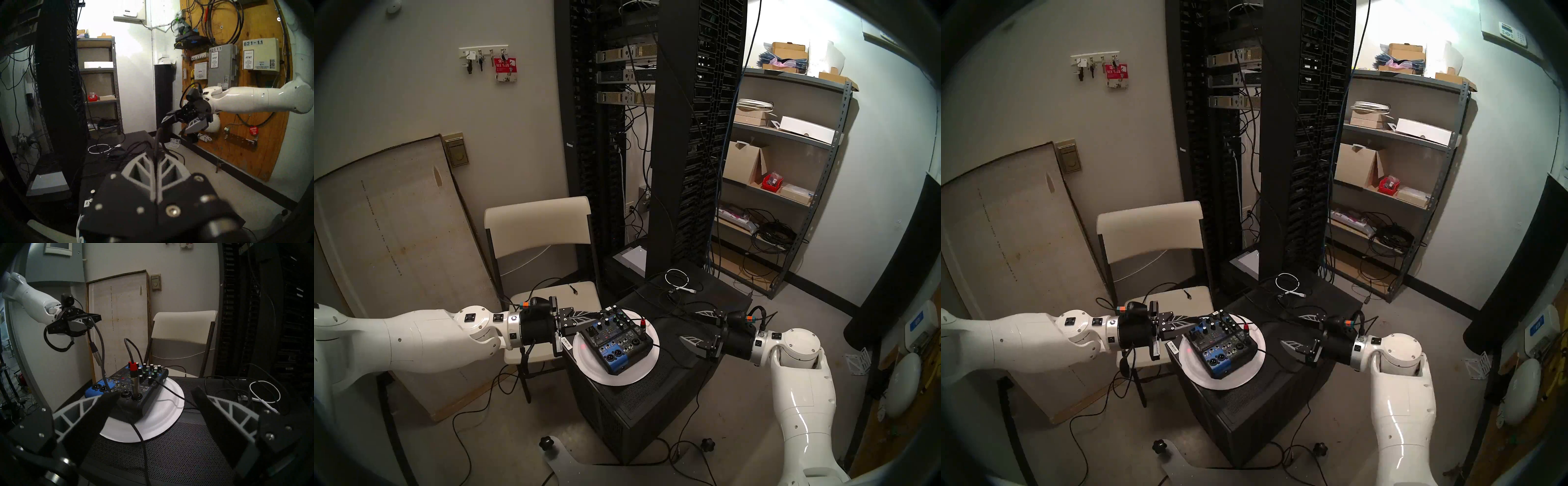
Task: Insert aux cable
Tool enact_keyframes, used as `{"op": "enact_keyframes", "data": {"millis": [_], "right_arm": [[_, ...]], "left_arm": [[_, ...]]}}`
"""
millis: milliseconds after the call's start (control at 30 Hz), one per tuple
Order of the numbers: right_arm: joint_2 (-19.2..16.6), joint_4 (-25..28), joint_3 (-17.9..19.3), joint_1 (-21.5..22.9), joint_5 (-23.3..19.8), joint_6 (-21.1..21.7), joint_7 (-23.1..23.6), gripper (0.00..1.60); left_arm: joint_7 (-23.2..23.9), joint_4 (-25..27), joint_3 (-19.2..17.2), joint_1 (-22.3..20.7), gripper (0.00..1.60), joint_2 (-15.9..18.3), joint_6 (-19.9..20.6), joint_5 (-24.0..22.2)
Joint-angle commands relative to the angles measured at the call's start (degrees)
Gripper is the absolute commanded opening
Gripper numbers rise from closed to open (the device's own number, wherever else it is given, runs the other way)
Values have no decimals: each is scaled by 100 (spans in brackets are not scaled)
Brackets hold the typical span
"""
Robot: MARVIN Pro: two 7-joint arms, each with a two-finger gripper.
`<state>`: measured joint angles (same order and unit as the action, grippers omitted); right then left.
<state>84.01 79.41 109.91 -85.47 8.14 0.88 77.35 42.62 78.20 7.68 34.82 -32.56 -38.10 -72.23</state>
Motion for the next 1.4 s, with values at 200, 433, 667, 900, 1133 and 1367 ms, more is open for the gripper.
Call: {"op": "enact_keyframes", "data": {"millis": [200,433,667,900,1133,1367], "right_arm": [[19,71,-2,83,-22,-11,22,160],[-22,59,-57,83,15,-56,121,160],[2,185,-107,35,49,-49,212,160],[-147,608,-239,-50,104,513,639,160],[-422,1109,-625,-221,-211,964,765,160],[-614,1247,-895,-294,-510,1053,765,160]], "left_arm": [[381,174,-210,-156,0,66,47,-494],[580,224,-249,-173,0,-16,134,-667],[569,200,-250,-162,0,-158,185,-655],[527,156,-256,-160,0,-276,190,-638],[435,125,-266,-163,0,-384,171,-652],[342,46,-274,-148,0,-531,123,-653]]}}
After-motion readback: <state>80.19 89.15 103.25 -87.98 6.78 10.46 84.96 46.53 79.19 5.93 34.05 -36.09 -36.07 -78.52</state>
